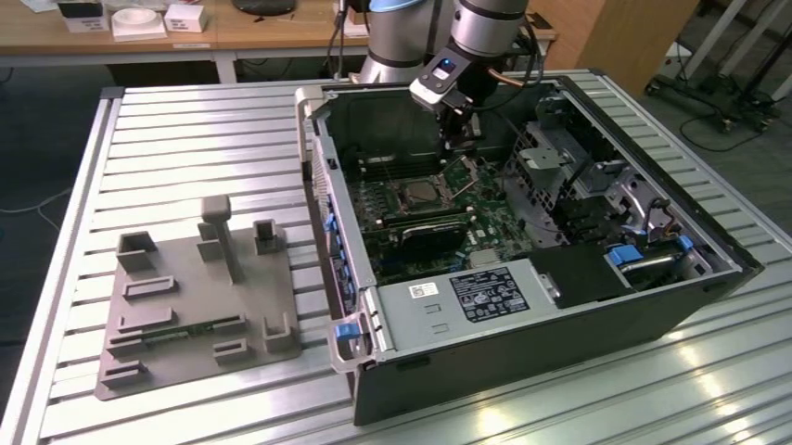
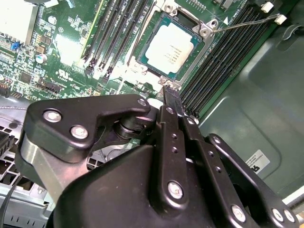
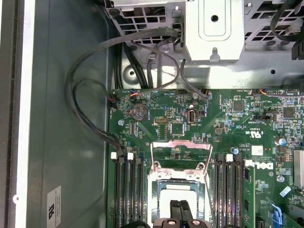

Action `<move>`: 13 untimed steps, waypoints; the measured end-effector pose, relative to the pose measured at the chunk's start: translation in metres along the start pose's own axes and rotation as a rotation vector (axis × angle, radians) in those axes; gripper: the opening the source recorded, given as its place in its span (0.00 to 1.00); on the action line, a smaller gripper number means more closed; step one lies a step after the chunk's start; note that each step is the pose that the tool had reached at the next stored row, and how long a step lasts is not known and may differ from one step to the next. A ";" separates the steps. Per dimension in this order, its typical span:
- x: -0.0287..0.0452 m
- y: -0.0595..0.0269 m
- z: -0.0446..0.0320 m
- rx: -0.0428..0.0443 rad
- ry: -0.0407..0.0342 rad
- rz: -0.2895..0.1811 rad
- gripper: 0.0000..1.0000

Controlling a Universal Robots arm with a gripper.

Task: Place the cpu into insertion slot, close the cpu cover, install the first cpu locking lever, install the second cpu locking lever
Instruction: 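Close the cpu cover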

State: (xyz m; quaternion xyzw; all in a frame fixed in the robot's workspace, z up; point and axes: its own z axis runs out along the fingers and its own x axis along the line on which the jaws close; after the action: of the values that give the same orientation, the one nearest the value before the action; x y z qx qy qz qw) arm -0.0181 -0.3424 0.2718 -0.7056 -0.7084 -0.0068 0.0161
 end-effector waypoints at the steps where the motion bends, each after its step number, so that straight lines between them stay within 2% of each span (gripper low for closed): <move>1: 0.0000 0.0000 0.0000 0.0000 -0.0001 0.000 0.10; 13: 0.0000 0.0069 -0.0010 -0.0001 0.0001 0.000 0.10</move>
State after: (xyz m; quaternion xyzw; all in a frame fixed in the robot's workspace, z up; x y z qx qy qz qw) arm -0.0112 -0.3424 0.2727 -0.7056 -0.7084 -0.0069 0.0161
